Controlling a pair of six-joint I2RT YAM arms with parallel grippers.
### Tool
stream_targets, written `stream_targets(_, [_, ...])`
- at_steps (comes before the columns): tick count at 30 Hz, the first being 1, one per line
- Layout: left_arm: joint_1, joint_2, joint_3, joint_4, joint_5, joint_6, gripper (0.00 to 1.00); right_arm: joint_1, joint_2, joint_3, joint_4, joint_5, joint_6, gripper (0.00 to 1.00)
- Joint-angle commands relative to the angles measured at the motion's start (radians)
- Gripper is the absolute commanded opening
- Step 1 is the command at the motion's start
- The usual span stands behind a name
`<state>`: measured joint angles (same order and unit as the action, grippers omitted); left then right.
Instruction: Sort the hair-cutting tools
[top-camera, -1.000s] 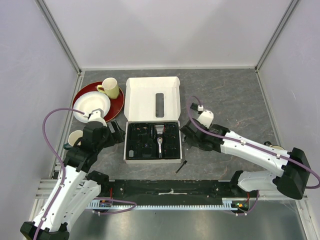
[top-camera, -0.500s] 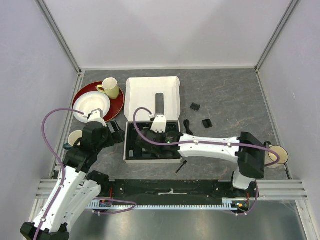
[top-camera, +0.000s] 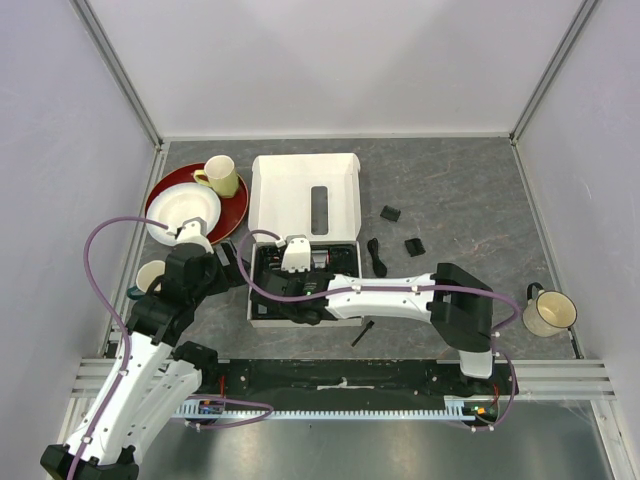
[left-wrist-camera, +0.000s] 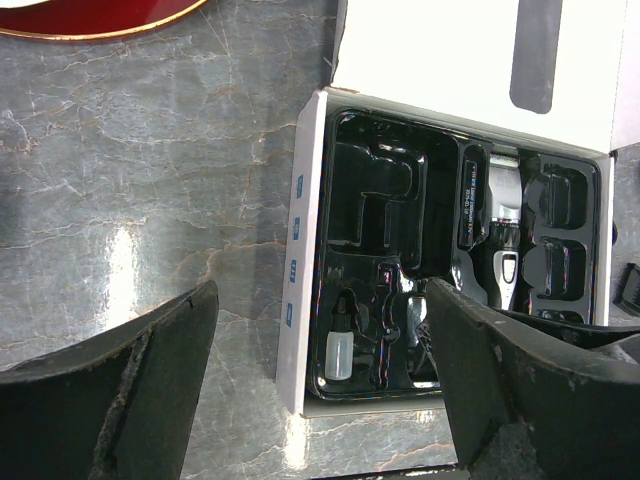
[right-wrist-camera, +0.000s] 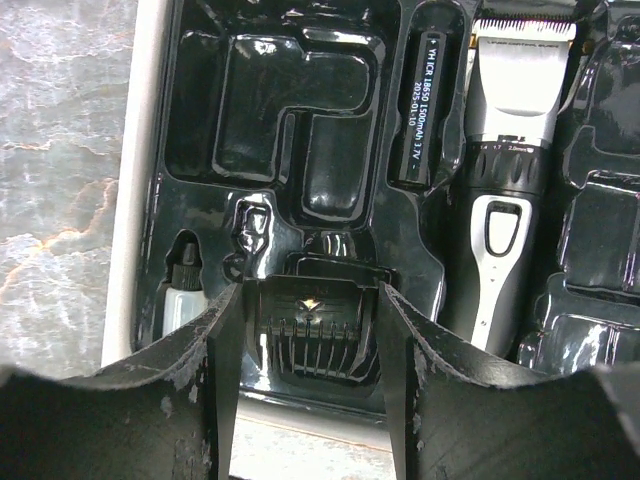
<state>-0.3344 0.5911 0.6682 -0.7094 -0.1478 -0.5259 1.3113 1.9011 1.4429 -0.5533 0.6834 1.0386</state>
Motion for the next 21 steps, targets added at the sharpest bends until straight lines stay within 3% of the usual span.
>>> stream_targets(1, [-0.003,0.001,0.024,0.014,-0.01,-0.02,0.9,0.011,0.019,0.04,0.016,0.074,-0.025,0.09])
stream_targets(16, [-0.003,0.0,0.024,0.014,-0.012,-0.02,0.9,0.017,0.049,0.025,-0.017,0.081,-0.011,0.09])
stream_targets(21, [-0.003,-0.001,0.022,0.014,-0.01,-0.019,0.9,0.028,0.062,0.022,-0.026,0.053,0.008,0.17])
